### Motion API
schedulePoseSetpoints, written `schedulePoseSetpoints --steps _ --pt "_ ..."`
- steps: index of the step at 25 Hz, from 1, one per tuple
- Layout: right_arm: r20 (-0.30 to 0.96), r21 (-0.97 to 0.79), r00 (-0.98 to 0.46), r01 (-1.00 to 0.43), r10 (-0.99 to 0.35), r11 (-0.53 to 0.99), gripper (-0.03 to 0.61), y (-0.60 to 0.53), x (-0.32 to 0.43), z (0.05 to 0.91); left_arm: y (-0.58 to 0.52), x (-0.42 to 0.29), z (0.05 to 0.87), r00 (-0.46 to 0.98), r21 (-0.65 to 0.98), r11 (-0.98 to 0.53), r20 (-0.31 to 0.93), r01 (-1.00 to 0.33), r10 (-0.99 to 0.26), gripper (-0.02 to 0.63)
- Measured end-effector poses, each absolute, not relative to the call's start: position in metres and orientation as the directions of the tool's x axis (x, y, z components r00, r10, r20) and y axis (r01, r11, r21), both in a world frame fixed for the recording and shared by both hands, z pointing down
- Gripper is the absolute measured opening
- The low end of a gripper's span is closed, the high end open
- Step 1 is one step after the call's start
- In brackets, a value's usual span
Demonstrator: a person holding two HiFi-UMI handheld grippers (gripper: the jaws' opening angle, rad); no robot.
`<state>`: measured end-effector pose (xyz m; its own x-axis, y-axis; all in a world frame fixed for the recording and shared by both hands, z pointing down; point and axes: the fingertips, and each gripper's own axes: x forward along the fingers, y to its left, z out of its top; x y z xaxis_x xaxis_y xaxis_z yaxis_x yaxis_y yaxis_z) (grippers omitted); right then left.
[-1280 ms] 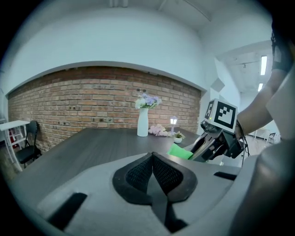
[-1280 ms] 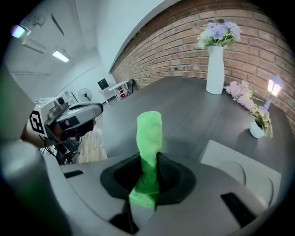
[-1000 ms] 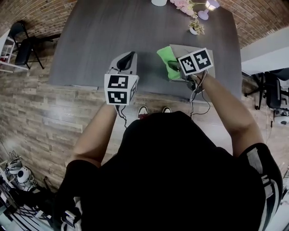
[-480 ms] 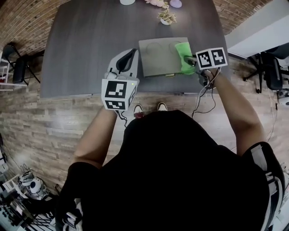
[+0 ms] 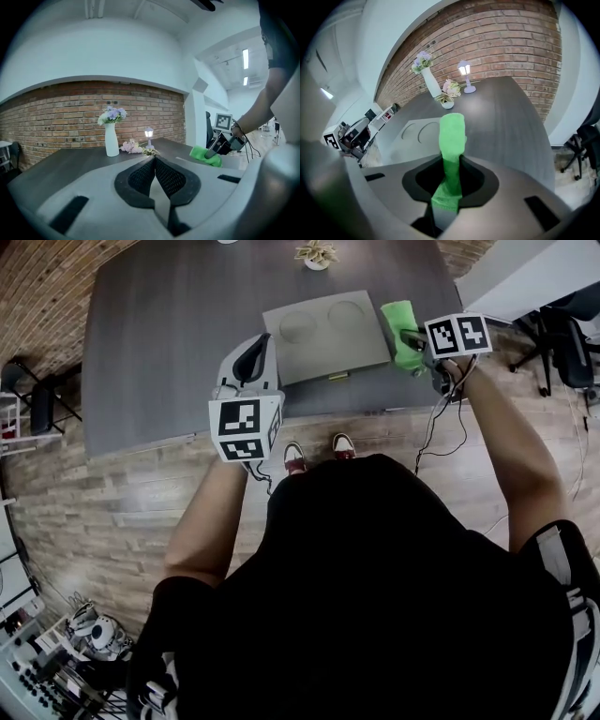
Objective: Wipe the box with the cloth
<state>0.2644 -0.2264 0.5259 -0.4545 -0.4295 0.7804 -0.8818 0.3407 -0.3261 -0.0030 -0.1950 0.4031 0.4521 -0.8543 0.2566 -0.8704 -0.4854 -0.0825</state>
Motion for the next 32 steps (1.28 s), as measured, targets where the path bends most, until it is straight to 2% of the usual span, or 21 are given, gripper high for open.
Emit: schedulePoseSetpoints --steps 10,18,22,26,32 --pt "0.768 -0.386 -0.563 -0.787 -0.304 0.481 0.078 -0.196 0.145 0.531 -0.177 -0.066 0.419 0.374 -0.030 -0.399 0.285 -0.917 -0.882 0.009" --pt "0.760 -0.416 -0.631 -0.655 -0.154 0.631 0.078 -0.160 0.002 0.531 -0.150 -0.129 0.426 0.351 0.010 -0.362 0.274 -0.932 -0.895 0.009" --pt "0.724 -0.485 -0.685 -0.589 -0.080 0.646 0.078 -0.140 -0.059 0.525 -0.138 -0.166 0.436 0.350 0.022 -0.360 0.287 -0.933 -0.891 0.009" --pt "0.648 -0.539 -0.751 -0.571 -0.129 0.619 0.078 -0.144 -0.087 0.501 -0.137 -0.193 0.444 0.367 0.020 -0.379 0.301 -0.925 -0.880 0.009" --pt "0.563 -0.487 -0.761 -0.621 -0.323 0.614 0.078 -0.171 -0.064 0.452 -0.147 -0.180 0.418 0.415 0.021 -0.423 0.250 -0.906 -0.875 0.009"
